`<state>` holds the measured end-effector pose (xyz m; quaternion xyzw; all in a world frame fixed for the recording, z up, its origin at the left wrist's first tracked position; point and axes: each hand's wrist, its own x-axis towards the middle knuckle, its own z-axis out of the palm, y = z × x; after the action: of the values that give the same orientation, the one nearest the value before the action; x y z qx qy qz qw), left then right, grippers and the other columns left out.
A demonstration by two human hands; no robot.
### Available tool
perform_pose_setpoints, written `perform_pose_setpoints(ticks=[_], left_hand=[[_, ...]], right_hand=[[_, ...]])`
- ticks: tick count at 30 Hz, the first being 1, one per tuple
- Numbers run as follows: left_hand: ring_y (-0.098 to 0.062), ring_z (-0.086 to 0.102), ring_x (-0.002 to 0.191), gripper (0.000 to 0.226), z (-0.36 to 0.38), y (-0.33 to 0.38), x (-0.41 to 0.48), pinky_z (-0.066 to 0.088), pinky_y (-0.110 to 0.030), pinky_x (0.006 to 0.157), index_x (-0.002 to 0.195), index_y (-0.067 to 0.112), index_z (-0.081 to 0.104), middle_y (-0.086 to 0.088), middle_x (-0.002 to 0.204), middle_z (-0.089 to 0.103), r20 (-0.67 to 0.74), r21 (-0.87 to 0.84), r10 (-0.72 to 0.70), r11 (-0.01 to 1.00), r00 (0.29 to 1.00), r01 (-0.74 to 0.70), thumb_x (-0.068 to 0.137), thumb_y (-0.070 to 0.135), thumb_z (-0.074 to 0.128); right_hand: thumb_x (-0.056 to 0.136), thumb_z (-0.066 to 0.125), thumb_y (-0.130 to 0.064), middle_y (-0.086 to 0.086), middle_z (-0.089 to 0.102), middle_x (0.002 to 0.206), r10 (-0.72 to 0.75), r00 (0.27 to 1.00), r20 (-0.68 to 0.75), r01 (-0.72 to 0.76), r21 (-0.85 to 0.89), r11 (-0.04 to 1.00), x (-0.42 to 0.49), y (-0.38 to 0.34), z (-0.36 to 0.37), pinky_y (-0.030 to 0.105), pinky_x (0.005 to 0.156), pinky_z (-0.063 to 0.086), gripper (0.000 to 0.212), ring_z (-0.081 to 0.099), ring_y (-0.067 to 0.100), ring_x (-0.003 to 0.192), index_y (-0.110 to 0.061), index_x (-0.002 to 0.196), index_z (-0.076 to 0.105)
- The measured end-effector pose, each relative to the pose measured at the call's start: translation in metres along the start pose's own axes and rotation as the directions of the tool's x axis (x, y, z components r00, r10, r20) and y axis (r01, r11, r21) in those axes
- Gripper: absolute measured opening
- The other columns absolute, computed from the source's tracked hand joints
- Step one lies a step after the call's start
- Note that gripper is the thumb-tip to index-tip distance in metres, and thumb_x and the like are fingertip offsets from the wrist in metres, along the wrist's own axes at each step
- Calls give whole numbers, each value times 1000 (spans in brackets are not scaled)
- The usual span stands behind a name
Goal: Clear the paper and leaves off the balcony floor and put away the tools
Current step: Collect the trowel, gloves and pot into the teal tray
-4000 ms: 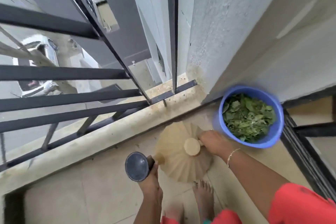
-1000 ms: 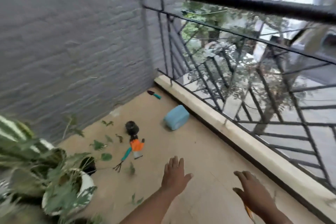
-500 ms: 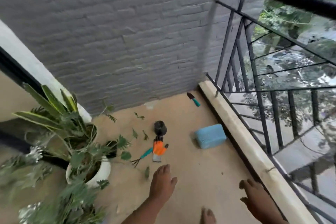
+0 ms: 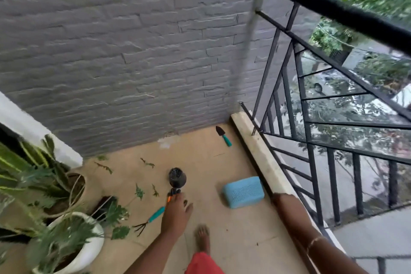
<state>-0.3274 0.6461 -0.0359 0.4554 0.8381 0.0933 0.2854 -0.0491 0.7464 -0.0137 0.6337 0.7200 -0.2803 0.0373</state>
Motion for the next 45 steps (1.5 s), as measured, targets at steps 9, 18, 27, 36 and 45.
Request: perform_pose_setpoints(ticks=[9,18,27,36,45], left_hand=[[-26,55,109,27,-56,33,179,43,-31,87,115,11,55,-8,117,58,19,7,90,996,996,-90,93,27,52],[-28,61,90,17,-127,98,339,38,-29,63,104,12,48,-9,103,66,114,171,250,949,962,-266,100,20,34],[-24,64,97,31,-130,176,469,48,-30,76,103,10,56,-9,103,68,181,294,299,893,937,-342,98,37,40],[-20,35,125,51,-69,209,576,35,-36,96,126,24,44,-1,130,43,316,349,281,854,906,-386,90,59,41],[-25,45,122,51,83,169,688,43,-39,91,128,17,50,-6,130,48,325,323,317,848,891,-419,86,46,57]], right_hand=[[98,33,-46,11,66,101,-75,997,33,82,-351,933,158,-102,-37,33,77,48,44,63,30,95,-13,106,62],[88,51,-33,12,63,91,-154,982,-112,121,-256,959,289,-177,-57,33,67,46,27,61,34,87,-9,87,64],[90,48,-35,6,42,127,-89,991,100,118,-324,939,429,-164,-76,36,96,33,36,39,27,120,-19,123,47],[90,50,-25,9,39,134,41,970,239,32,-293,955,547,-138,-74,36,97,37,41,40,28,121,-18,129,43],[92,48,-18,6,50,126,145,950,275,-121,-104,987,685,-78,75,32,90,45,32,49,24,114,-17,125,47]])
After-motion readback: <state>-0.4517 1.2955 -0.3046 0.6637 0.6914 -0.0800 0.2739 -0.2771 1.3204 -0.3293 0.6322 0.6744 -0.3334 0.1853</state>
